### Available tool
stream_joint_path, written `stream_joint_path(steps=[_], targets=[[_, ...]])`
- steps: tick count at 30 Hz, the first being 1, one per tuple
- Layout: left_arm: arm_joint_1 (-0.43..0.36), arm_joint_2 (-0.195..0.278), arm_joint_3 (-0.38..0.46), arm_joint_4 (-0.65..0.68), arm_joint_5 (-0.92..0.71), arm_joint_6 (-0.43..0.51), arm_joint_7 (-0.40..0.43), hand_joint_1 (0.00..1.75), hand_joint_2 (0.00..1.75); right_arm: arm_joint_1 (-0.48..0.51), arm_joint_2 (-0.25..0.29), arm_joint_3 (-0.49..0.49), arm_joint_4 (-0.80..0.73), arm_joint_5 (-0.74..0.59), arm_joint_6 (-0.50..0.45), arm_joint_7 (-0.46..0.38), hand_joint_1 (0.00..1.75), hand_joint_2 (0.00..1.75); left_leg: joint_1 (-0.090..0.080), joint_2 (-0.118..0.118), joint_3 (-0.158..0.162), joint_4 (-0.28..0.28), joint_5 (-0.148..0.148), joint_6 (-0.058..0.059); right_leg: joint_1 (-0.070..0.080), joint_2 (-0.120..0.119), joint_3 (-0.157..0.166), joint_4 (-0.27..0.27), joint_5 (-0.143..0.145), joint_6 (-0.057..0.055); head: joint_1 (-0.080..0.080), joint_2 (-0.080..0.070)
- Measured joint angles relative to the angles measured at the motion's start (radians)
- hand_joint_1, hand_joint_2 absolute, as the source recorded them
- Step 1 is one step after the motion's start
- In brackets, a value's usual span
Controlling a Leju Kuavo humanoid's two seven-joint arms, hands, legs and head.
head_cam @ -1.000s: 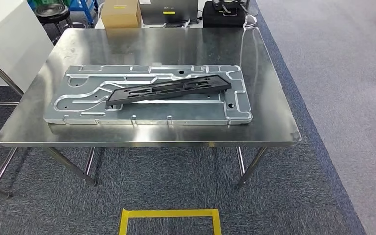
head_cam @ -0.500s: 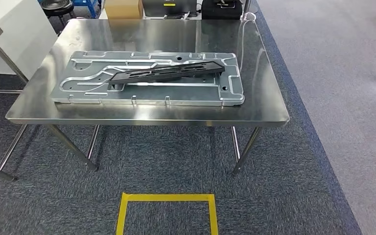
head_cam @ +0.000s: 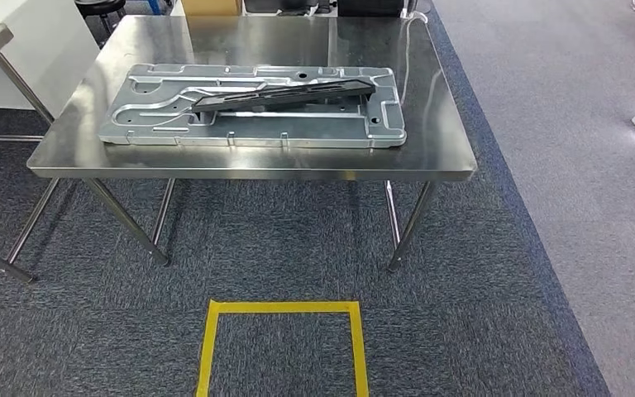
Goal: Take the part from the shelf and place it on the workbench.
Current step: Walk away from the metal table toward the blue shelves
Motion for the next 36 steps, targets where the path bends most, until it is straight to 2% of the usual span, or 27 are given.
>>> stream_joint_path(steps=[1, 3, 4, 6, 7, 8, 9, 10, 11, 13, 15, 16, 18, 19, 20, 21, 23, 24, 25, 26, 28, 29, 31, 32, 33, 35, 36], targets=[[-0.001, 0.001, 0.0, 0.0, 0.0, -0.002, -0.002, 0.0, 0.0, -0.001, 0.0, 0.0, 0.001, -0.001, 0.003, -0.001, 0.0, 0.0, 0.0, 0.0, -0.003, 0.001, 0.008, -0.006, 0.003, 0.0, 0.005, -0.016, -0.004, -0.006, 0.0, 0.0], [-0.001, 0.004, 0.0, 0.0, 0.0, -0.005, -0.004, 0.0, 0.0, -0.002, 0.0, 0.0, 0.002, -0.002, 0.009, -0.002, 0.0, 0.0, 0.003, -0.001, -0.011, 0.0, 0.02, -0.019, 0.004, -0.003, -0.012, -0.018, 0.01, -0.023, 0.0, 0.0], [0.0, 0.006, 0.0, 0.0, 0.0, -0.005, -0.004, 0.0, 0.0, -0.003, 0.0, 0.001, 0.004, -0.002, 0.011, -0.001, 0.0, 0.0, 0.005, -0.004, -0.019, 0.011, 0.003, -0.025, 0.003, -0.005, -0.024, -0.018, 0.022, -0.032, 0.0, 0.0], [0.001, 0.009, 0.0, 0.0, 0.0, -0.006, -0.004, 0.0, 0.0, -0.004, 0.001, 0.001, 0.005, -0.002, 0.011, -0.001, 0.0, 0.0, 0.009, -0.01, -0.045, 0.084, -0.088, -0.033, 0.001, -0.01, -0.055, -0.018, 0.05, -0.046, 0.0, 0.0], [0.001, 0.009, 0.0, 0.0, 0.0, -0.007, -0.004, 0.0, 0.0, -0.005, 0.001, 0.001, 0.005, -0.002, 0.011, -0.001, 0.0, 0.0, 0.01, -0.011, -0.06, 0.146, -0.143, -0.036, 0.003, -0.01, -0.072, -0.017, 0.063, -0.049, 0.0, 0.0], [0.001, 0.009, 0.0, 0.0, -0.001, -0.007, -0.005, 0.0, 0.0, -0.004, 0.001, 0.001, 0.006, -0.002, 0.011, -0.001, 0.0, 0.0, 0.01, -0.011, -0.072, 0.214, -0.182, -0.039, 0.005, -0.01, -0.09, -0.015, 0.076, -0.05, 0.0, 0.0], [0.001, 0.01, 0.0, 0.0, -0.001, -0.007, -0.005, 0.0, 0.0, -0.004, 0.001, 0.001, 0.006, -0.002, 0.011, -0.001, 0.0, 0.0, 0.01, -0.011, -0.075, 0.267, -0.197, -0.041, 0.006, -0.01, -0.109, -0.012, 0.089, -0.049, 0.0, 0.0], [0.001, 0.011, 0.0, 0.0, -0.001, -0.007, -0.005, 0.0, 0.0, -0.004, 0.001, 0.001, 0.006, -0.002, 0.012, -0.001, 0.0, 0.0, 0.011, -0.011, -0.066, 0.295, -0.187, -0.042, 0.007, -0.01, -0.129, -0.008, 0.101, -0.048, 0.0, 0.0], [0.0, 0.012, 0.0, 0.0, -0.001, -0.008, -0.007, 0.0, 0.0, -0.004, 0.001, 0.001, 0.007, -0.002, 0.014, -0.001, 0.0, 0.0, 0.011, -0.012, -0.041, 0.29, -0.161, -0.041, 0.008, -0.01, -0.148, -0.003, 0.112, -0.046, 0.0, 0.0], [-0.002, 0.014, 0.0, 0.0, -0.001, -0.008, -0.013, 0.0, 0.0, -0.005, 0.001, 0.001, 0.008, -0.002, 0.021, 0.0, 0.0, 0.0, 0.01, -0.012, 0.059, 0.179, -0.118, -0.035, 0.008, -0.01, -0.182, 0.009, 0.131, -0.04, 0.0, 0.0], [-0.008, 0.017, 0.0, 0.0, -0.001, -0.008, -0.018, 0.0, 0.0, -0.006, 0.001, 0.001, 0.009, -0.002, 0.027, 0.001, 0.0, 0.0, 0.007, -0.013, 0.168, 0.021, -0.135, -0.023, 0.011, -0.01, -0.203, 0.021, 0.149, -0.031, 0.0, 0.0], [-0.01, 0.017, -0.001, 0.0, -0.001, -0.008, -0.02, 0.0, 0.0, -0.006, 0.002, 0.001, 0.009, -0.002, 0.029, 0.002, 0.0, 0.0, 0.004, -0.013, 0.198, -0.028, -0.15, -0.016, 0.012, -0.011, -0.208, 0.023, 0.159, -0.025, 0.0, 0.0], [-0.01, 0.018, -0.001, 0.0, 0.0, -0.01, -0.023, 0.0, 0.0, -0.004, 0.002, 0.001, 0.01, -0.001, 0.033, 0.007, 0.0, 0.0, 0.001, -0.012, 0.196, -0.049, -0.148, -0.001, 0.012, -0.012, -0.214, 0.02, 0.181, -0.012, 0.0, 0.0], [-0.009, 0.018, -0.001, 0.0, 0.001, -0.012, -0.025, 0.0, 0.0, -0.003, 0.003, 0.001, 0.01, 0.0, 0.035, 0.012, 0.0, 0.0, 0.001, -0.01, 0.185, -0.05, -0.137, 0.008, 0.01, -0.011, -0.219, 0.024, 0.175, -0.006, 0.0, 0.0], [-0.009, 0.019, -0.001, 0.0, 0.002, -0.013, -0.026, 0.0, 0.0, -0.002, 0.003, 0.001, 0.01, 0.001, 0.036, 0.016, 0.0, 0.0, 0.003, -0.007, 0.172, -0.051, -0.123, 0.017, 0.008, -0.008, -0.228, 0.041, 0.148, 0.0, 0.0, 0.0], [-0.008, 0.019, -0.001, 0.0, 0.003, -0.013, -0.027, 0.0, 0.0, -0.001, 0.004, 0.001, 0.01, 0.002, 0.038, 0.02, 0.0, 0.0, 0.004, -0.005, 0.156, -0.052, -0.109, 0.024, 0.007, -0.006, -0.241, 0.078, 0.102, 0.004, 0.0, 0.0], [-0.007, 0.021, 0.0, 0.0, 0.007, -0.012, -0.028, 0.0, 0.0, 0.0, 0.007, 0.001, 0.012, 0.004, 0.041, 0.022, 0.0, 0.0, 0.002, -0.004, 0.121, -0.05, -0.082, 0.031, 0.004, -0.004, -0.271, 0.202, -0.008, 0.011, 0.0, 0.0], [-0.006, 0.021, 0.0, 0.0, 0.011, -0.009, -0.028, 0.0, 0.0, 0.001, 0.009, 0.001, 0.013, 0.006, 0.043, 0.022, 0.0, 0.0, 0.0, -0.004, 0.102, -0.048, -0.069, 0.031, 0.004, -0.003, -0.278, 0.263, -0.033, 0.013, 0.0, 0.0], [-0.006, 0.022, 0.0, 0.0, 0.015, -0.004, -0.027, 0.0, 0.0, 0.0, 0.011, 0.001, 0.014, 0.009, 0.045, 0.021, 0.0, 0.0, -0.002, -0.004, 0.084, -0.046, -0.058, 0.03, 0.004, -0.003, -0.274, 0.303, -0.032, 0.014, 0.0, 0.0], [-0.005, 0.023, 0.001, 0.0, 0.02, 0.002, -0.024, 0.0, 0.0, 0.0, 0.012, 0.002, 0.015, 0.013, 0.046, 0.019, 0.0, 0.0, -0.003, -0.004, 0.066, -0.043, -0.047, 0.029, 0.005, -0.003, -0.258, 0.315, -0.007, 0.013, 0.0, 0.0], [-0.004, 0.025, 0.003, 0.0, 0.027, 0.017, -0.015, 0.0, 0.0, -0.002, 0.014, 0.005, 0.016, 0.019, 0.049, 0.016, 0.0, 0.0, -0.006, -0.004, 0.036, -0.036, -0.028, 0.025, 0.007, -0.003, -0.177, 0.241, 0.057, 0.003, 0.0, 0.0], [-0.004, 0.025, 0.004, 0.0, 0.03, 0.024, -0.009, 0.0, 0.0, -0.003, 0.014, 0.006, 0.016, 0.02, 0.049, 0.013, 0.0, 0.0, -0.009, -0.004, 0.025, -0.032, -0.021, 0.022, 0.01, -0.004, -0.114, 0.163, 0.061, -0.005, 0.0, 0.0], [-0.004, 0.025, 0.004, 0.0, 0.033, 0.038, 0.003, 0.0, 0.0, -0.009, 0.015, 0.008, 0.016, 0.021, 0.052, 0.006, 0.0, 0.0, -0.011, -0.003, 0.014, -0.025, -0.006, 0.014, 0.016, -0.005, -0.012, 0.013, 0.022, -0.021, 0.0, 0.0], [-0.004, 0.025, 0.005, 0.0, 0.033, 0.044, 0.009, 0.0, 0.0, -0.011, 0.015, 0.008, 0.016, 0.021, 0.053, 0.004, 0.0, 0.0, -0.011, -0.002, 0.011, -0.023, 0.001, 0.008, 0.019, -0.005, 0.014, -0.031, 0.003, -0.027, 0.0, 0.0], [-0.005, 0.026, 0.005, 0.0, 0.032, 0.048, 0.013, 0.0, 0.0, -0.013, 0.015, 0.008, 0.016, 0.019, 0.055, 0.002, 0.0, 0.0, -0.01, -0.001, 0.009, -0.023, 0.008, 0.001, 0.018, -0.005, 0.017, -0.048, 0.0, -0.033, 0.0, 0.0], [-0.005, 0.029, 0.005, 0.0, 0.027, 0.051, 0.016, 0.0, 0.0, -0.014, 0.017, 0.008, 0.017, 0.013, 0.057, 0.003, 0.0, 0.87, -0.007, -0.005, -0.002, -0.006, -0.005, -0.01, 0.016, -0.008, 0.009, -0.053, 0.015, -0.045, 0.0, 0.0], [-0.004, 0.03, 0.005, 0.0, 0.022, 0.05, 0.017, 0.0, 0.0, -0.014, 0.018, 0.008, 0.017, 0.008, 0.058, 0.004, 0.0, 1.31, -0.005, -0.008, -0.015, 0.028, -0.034, -0.016, 0.013, -0.009, 0.004, -0.055, 0.023, -0.051, 0.0, 0.0]])
